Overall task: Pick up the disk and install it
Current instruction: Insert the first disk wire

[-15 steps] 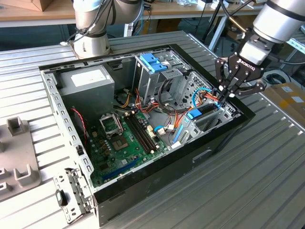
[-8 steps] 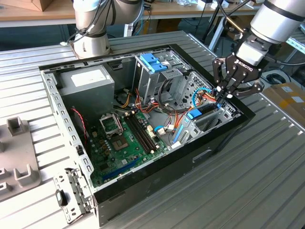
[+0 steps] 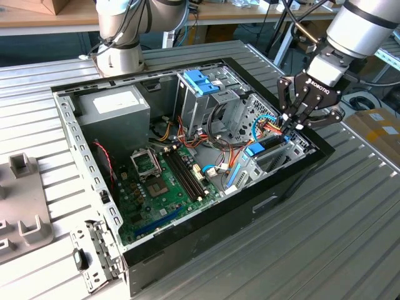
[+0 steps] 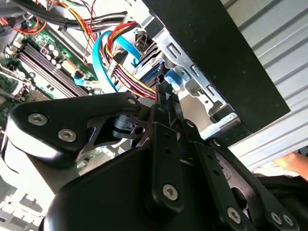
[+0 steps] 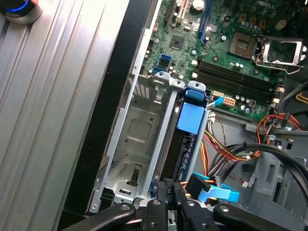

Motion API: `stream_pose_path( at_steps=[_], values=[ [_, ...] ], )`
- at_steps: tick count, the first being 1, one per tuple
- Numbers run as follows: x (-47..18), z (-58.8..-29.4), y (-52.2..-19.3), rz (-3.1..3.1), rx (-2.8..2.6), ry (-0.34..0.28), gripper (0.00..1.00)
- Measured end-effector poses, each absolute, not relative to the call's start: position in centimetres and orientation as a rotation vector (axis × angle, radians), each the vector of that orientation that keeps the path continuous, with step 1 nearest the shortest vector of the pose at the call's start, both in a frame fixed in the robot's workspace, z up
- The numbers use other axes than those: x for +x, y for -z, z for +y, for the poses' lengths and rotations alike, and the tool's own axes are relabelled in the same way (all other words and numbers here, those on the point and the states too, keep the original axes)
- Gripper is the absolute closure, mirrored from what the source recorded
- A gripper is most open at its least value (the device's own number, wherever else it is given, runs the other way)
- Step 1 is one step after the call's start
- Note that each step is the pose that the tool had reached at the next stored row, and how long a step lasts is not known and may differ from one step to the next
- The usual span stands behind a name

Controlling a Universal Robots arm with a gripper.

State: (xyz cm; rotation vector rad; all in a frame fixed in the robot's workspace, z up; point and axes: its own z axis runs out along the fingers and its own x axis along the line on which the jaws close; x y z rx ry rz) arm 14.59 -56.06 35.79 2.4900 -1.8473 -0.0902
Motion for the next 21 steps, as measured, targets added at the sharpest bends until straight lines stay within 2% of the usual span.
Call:
stream_pose_path(
  at_steps=[21],
  values=[
    [14.51,-56.06,-35.63,-2.113,2.278,0.097,0.83]
  ],
)
